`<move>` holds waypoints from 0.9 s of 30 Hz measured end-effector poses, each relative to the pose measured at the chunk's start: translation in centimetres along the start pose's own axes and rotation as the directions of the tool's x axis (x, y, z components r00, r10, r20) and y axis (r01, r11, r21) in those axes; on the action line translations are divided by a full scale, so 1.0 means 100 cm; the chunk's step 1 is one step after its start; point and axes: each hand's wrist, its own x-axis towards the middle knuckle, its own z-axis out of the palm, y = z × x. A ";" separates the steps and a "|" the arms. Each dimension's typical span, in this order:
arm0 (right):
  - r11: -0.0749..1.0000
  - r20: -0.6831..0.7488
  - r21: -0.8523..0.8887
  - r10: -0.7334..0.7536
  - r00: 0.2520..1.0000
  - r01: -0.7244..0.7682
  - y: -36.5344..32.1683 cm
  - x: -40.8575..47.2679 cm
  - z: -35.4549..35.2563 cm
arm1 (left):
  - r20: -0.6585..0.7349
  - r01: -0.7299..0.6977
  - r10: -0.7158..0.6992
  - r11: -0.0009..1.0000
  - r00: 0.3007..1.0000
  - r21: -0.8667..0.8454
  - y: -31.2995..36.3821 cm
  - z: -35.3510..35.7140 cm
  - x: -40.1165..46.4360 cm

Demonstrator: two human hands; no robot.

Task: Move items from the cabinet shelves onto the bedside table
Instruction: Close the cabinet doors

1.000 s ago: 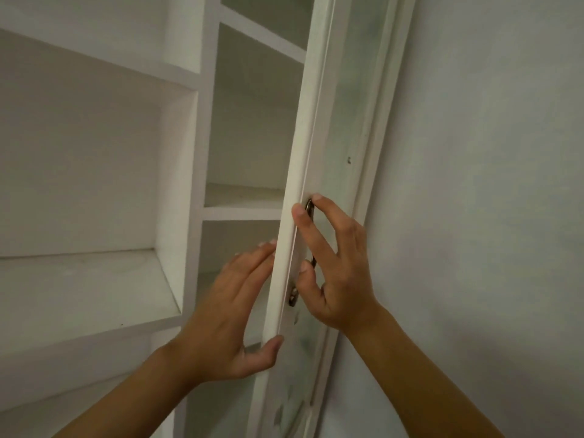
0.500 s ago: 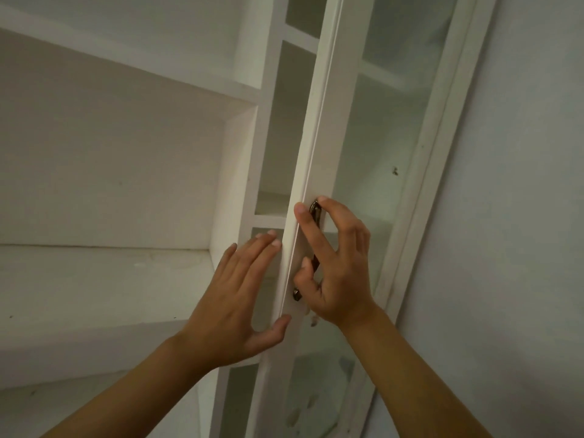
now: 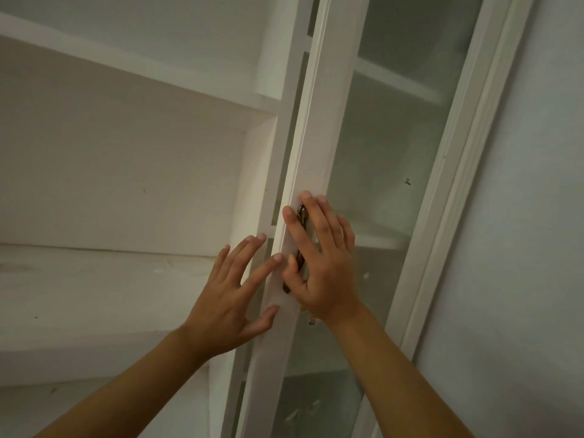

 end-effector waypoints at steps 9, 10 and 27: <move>0.999 -0.048 0.033 -0.001 0.999 0.002 0.003 0.004 0.022 | -0.027 -0.032 0.032 0.999 0.999 0.000 -0.021 0.015 0.002; 0.999 -0.056 0.036 -0.005 0.998 0.007 0.004 0.004 0.023 | -0.033 -0.037 0.036 0.999 0.999 -0.008 -0.021 0.017 0.003; 0.995 -0.122 0.053 -0.074 0.990 0.081 0.019 0.012 0.047 | -0.035 -0.080 0.079 0.996 0.996 -0.033 -0.041 0.027 0.008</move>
